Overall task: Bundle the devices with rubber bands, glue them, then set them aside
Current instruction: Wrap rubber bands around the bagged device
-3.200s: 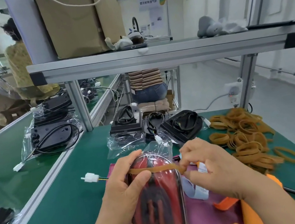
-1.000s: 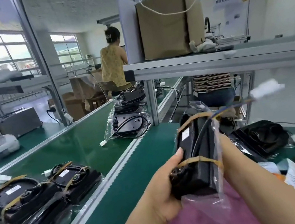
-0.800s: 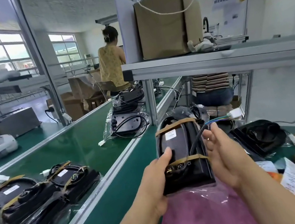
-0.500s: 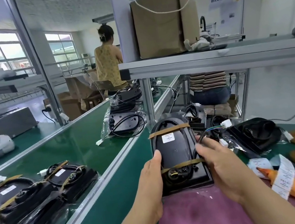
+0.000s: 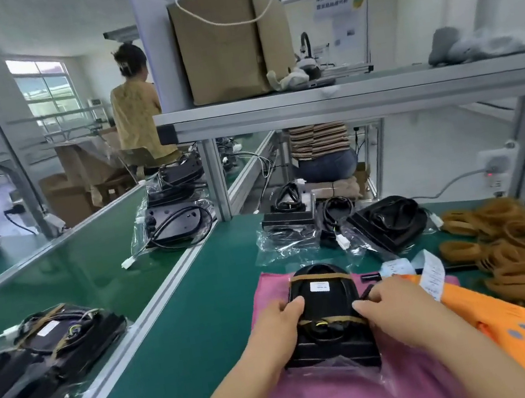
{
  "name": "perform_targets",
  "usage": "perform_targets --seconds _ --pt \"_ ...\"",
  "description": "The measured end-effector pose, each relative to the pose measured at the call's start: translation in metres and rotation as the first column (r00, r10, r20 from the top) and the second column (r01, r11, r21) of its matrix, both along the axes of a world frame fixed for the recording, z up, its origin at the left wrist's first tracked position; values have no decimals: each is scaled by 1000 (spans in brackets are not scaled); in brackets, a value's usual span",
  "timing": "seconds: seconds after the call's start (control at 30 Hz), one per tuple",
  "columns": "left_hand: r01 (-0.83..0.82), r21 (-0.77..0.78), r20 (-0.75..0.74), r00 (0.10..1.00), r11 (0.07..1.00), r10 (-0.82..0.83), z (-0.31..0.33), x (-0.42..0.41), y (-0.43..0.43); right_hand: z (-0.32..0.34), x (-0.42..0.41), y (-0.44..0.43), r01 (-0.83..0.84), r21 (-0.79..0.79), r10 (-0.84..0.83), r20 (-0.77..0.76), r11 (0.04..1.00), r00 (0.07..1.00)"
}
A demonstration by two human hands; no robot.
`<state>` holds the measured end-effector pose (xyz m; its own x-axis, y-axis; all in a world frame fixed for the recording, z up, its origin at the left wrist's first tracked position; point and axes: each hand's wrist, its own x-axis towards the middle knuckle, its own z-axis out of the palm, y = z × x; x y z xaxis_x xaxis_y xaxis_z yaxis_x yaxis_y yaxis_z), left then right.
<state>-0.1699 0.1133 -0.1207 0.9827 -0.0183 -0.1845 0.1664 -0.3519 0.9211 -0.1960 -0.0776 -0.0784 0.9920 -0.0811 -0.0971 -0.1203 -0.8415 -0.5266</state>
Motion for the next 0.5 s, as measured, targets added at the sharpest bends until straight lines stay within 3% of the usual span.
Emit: perform_targets --seconds 0.1,0.2,0.23,0.37,0.5 --pt "12 200 75 997 980 -28 -5 0 -6 -2 -12 -11 13 -117 -7 51 993 999" --pt "-61 429 241 969 901 -49 -6 1 -4 -5 -32 -28 109 -153 -89 132 982 987" --pt "-69 439 279 958 896 -63 -8 0 -3 -7 -39 -36 158 -149 -134 162 976 978" --pt "-44 265 304 952 963 -40 -16 -7 -3 -15 -72 -71 398 -73 -365 271 915 890" --pt "-171 71 318 938 983 140 -25 -14 -4 -37 -90 -89 515 -92 -502 133 852 854"
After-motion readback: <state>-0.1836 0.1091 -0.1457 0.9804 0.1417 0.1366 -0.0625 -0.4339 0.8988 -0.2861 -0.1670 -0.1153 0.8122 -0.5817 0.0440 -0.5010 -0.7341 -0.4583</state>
